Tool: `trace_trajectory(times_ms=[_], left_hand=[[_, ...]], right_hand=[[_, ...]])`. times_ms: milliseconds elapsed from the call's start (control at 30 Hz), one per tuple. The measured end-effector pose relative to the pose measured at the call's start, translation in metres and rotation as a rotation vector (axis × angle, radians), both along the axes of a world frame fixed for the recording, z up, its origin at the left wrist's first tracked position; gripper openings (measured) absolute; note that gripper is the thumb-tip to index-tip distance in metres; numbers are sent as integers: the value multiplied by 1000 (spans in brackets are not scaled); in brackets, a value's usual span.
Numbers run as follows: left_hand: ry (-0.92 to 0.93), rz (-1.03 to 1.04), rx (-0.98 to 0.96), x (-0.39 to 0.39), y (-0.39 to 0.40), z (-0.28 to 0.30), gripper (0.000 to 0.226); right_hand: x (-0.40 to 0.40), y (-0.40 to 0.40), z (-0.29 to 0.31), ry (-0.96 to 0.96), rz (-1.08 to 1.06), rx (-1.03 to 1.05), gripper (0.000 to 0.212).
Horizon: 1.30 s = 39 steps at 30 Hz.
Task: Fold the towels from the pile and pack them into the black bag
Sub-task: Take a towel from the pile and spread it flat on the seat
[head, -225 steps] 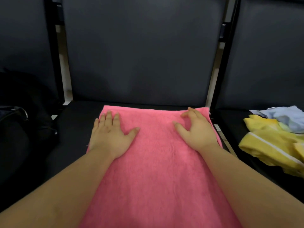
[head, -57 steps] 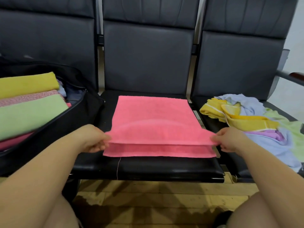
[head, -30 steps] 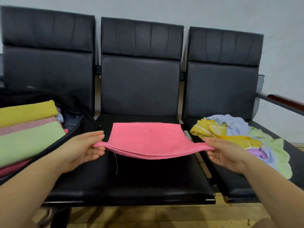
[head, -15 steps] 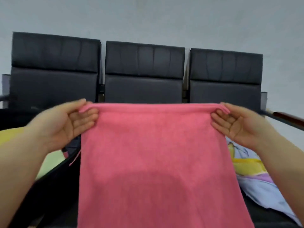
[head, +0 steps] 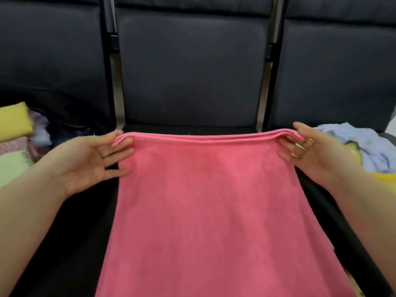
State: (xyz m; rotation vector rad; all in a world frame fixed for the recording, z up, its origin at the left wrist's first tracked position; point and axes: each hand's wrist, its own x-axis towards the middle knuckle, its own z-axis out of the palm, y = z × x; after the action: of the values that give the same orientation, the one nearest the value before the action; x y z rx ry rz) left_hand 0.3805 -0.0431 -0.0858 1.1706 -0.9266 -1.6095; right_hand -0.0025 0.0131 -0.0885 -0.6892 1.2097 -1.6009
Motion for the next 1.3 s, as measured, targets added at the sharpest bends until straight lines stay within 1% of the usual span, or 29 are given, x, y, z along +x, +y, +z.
trace_trajectory(times_ms=[33,100,133,167,267,367,400,467,500,533,600,633,667,733,767,833,867,900,933,1000,1033,1067,1167,1300], left_hand=[[24,-24,-40,-1,-4,0,15],[29,-40,-90,0,-14,-3,50],[38,-33,-104,0,-18,-4,58],[50,-36,-117,1,-21,-6,61],[67,-44,-133,0,-21,-7,61],[39,-57,-152,3,-11,-5,58],[26,-59,-155,3,-7,-4,50],[16,-58,-133,6,3,-3,22],[-5,-64,-119,8,9,-3,16],[-31,-96,-104,10,15,-4,21],[-152,-184,-67,13,31,-6,53],[-244,-233,-50,16,40,-9,60],[-341,-285,-40,17,48,-12,57],[-524,-363,-11,16,65,-19,36],[-622,-411,2,14,73,-25,33],[-878,-542,31,10,84,-40,35],[-995,-584,20,8,88,-47,30],[-1088,-595,-8,8,91,-53,28],[-1157,-579,-43,8,93,-56,30],[-1286,-557,-126,11,95,-57,39],[-1353,-570,-160,14,96,-57,42],[-1398,-588,-184,16,97,-57,44],[-1402,-622,-224,21,99,-57,47],[-1383,-647,-329,28,101,-61,40]], right_hand=[[1,-6,0,4,0,-3,17],[2,-15,-1,-6,-15,-4,19],[3,-18,-1,-16,-25,-5,19],[3,-21,-1,-19,-33,0,20],[3,-22,-2,-14,-25,17,20],[1,-13,-2,3,-5,35,19],[-1,-9,0,12,9,41,19],[-6,2,1,51,48,68,18],[-9,9,1,83,74,89,19],[-12,16,0,121,101,117,20],[-17,32,-1,233,138,187,24],[-18,42,-2,299,148,219,25],[-20,50,-4,364,158,249,24],[-23,67,-9,520,209,330,22],[-24,75,-13,630,258,395,20],[-22,89,-22,915,347,515,12],[-20,94,-25,1054,347,522,8],[-18,97,-27,1153,306,486,8],[-14,99,-26,1186,233,432,9],[-2,102,-22,1105,87,297,11],[7,103,-19,1071,55,239,10],[17,102,-19,1077,68,203,9],[54,97,-26,1164,257,184,7],[113,91,-42,1292,501,94,13]])
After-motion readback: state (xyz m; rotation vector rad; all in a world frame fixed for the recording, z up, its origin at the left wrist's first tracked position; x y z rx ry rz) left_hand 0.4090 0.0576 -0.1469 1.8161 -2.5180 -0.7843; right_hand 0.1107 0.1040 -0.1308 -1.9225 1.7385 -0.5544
